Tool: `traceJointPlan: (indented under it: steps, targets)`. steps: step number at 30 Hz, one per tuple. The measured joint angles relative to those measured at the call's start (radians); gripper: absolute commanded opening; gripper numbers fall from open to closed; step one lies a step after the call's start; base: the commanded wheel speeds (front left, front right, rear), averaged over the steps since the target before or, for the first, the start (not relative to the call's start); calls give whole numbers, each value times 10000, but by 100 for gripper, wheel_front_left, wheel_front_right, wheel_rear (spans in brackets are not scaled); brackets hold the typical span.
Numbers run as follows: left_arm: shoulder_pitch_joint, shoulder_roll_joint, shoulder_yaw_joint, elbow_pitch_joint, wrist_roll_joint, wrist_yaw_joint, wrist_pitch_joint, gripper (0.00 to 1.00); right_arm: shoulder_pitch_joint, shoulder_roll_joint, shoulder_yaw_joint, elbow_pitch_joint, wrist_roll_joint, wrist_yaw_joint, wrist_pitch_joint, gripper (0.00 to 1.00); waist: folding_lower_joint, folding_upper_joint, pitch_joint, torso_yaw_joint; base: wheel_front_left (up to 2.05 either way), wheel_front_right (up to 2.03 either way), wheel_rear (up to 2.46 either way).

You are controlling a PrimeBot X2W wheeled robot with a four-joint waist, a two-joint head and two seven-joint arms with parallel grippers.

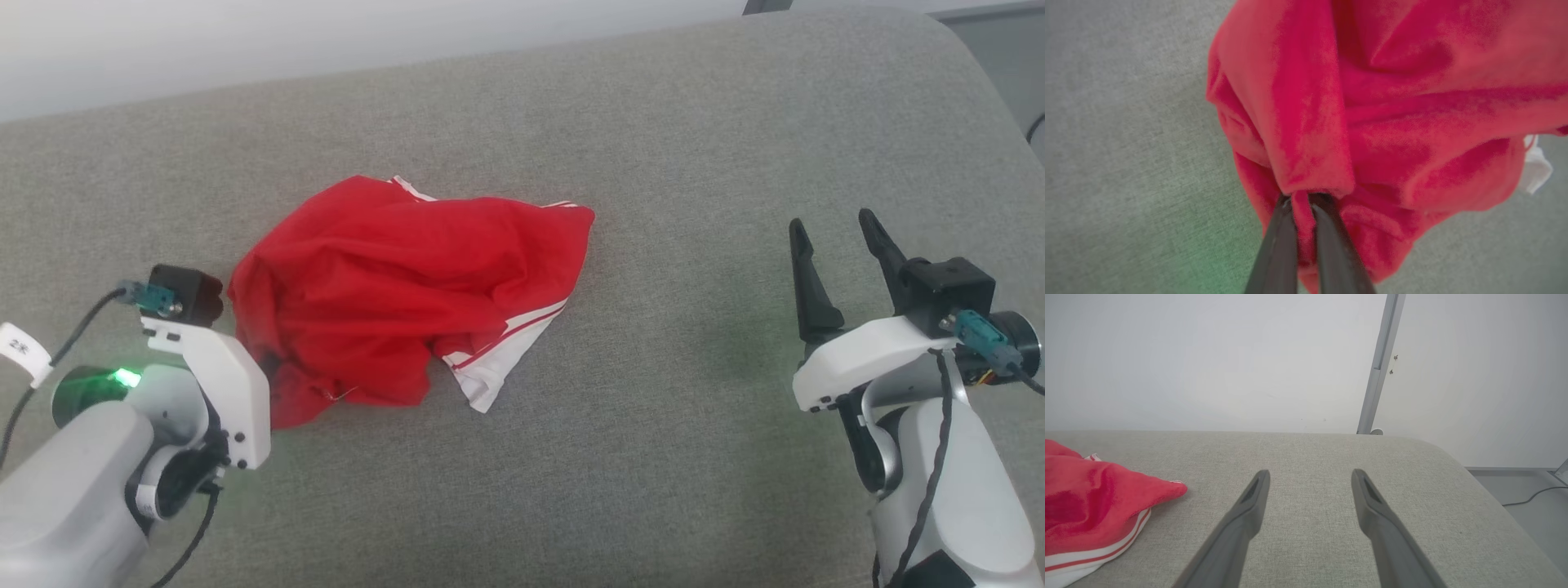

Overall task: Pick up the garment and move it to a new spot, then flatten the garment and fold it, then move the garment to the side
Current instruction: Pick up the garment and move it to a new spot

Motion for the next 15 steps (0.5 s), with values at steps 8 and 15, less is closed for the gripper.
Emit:
traceJointPlan:
  steps: [8,15]
  targets:
    - [-57,-675,-337,1584,-96,-888,-59,34,-81,0,-21,178,-196,0,-15,100,0,0,-339,166,0,0,0]
    - [-32,-955,-314,2196,-320,-1388,-558,100,78,-17,-86,267,-307,0,81,100,0,0,-1014,482,0,0,0]
